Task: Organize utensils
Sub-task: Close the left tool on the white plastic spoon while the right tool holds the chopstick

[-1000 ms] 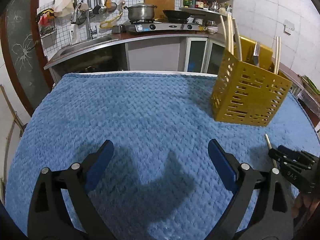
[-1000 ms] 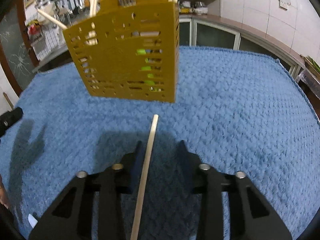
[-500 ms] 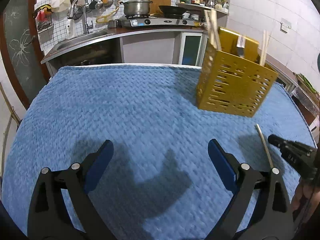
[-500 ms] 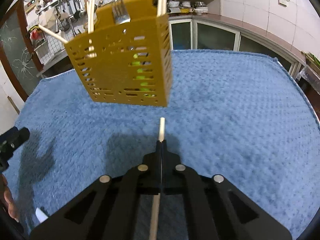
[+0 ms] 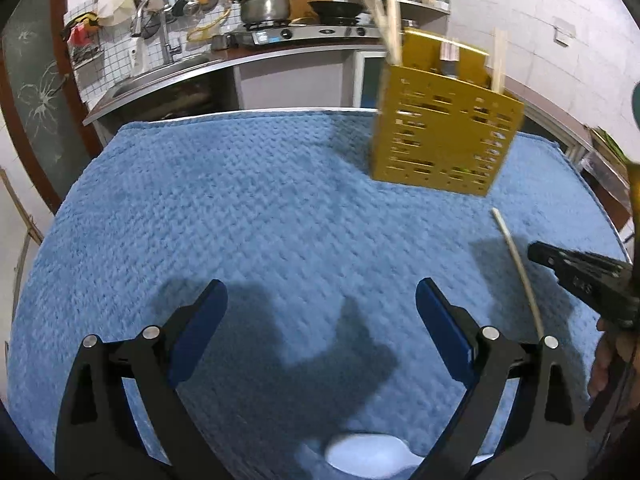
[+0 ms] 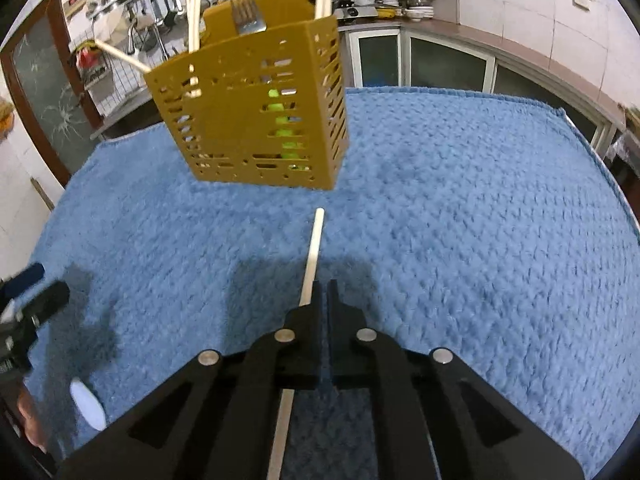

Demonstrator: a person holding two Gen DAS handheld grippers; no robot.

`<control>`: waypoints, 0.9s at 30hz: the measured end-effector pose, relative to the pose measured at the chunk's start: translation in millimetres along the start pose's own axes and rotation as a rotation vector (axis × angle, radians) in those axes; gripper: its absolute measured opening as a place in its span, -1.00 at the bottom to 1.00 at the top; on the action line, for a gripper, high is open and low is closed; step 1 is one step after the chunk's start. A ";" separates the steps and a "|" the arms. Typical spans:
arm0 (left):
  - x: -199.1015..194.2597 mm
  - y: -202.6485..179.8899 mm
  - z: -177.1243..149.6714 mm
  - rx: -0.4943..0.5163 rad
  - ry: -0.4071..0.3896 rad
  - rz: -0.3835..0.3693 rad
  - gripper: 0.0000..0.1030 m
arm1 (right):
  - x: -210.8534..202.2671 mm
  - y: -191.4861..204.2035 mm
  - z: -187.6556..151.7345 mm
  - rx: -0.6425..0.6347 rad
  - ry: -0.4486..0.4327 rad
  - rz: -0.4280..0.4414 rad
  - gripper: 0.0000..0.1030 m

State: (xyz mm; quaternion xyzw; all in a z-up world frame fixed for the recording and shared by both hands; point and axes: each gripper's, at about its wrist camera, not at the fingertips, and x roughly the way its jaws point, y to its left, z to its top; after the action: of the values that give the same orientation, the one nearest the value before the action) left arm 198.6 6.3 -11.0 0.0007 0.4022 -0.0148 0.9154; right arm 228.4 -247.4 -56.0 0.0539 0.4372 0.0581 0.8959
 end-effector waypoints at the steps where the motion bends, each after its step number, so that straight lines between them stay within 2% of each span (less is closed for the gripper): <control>1: 4.1 4.5 2.3 -0.013 0.005 -0.001 0.79 | 2.8 1.9 1.6 -0.003 0.002 -0.014 -0.91; 4: 18.9 17.1 8.1 -0.045 0.024 -0.011 0.79 | 9.4 7.3 7.6 -0.009 0.000 -0.038 -0.91; 10: 30.4 22.3 8.1 -0.047 0.060 -0.020 0.79 | 24.5 12.6 19.1 0.014 0.032 -0.079 -0.91; 20: 29.2 18.1 5.0 -0.029 0.056 -0.030 0.79 | 12.9 6.0 18.3 0.041 0.007 -0.060 -0.91; 21: 32.8 18.3 5.8 -0.026 0.062 -0.033 0.79 | 11.5 4.3 17.4 0.046 0.008 -0.055 -0.80; 22: 34.6 18.2 6.6 -0.026 0.067 -0.037 0.80 | 10.0 2.5 16.5 0.052 0.005 -0.052 -0.49; 24: 41.2 19.1 9.8 -0.032 0.084 -0.050 0.80 | 5.7 -1.1 15.7 0.064 -0.019 -0.060 -0.18; 27: 47.1 19.5 14.8 -0.023 0.095 -0.065 0.80 | 2.9 -1.7 15.3 0.067 -0.030 -0.039 -0.18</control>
State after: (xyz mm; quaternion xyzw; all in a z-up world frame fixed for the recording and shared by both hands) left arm 241.9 24.3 -35.9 -0.0223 0.4452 -0.0397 0.8943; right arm 242.3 -249.3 -49.1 0.0761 0.4266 0.0252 0.9009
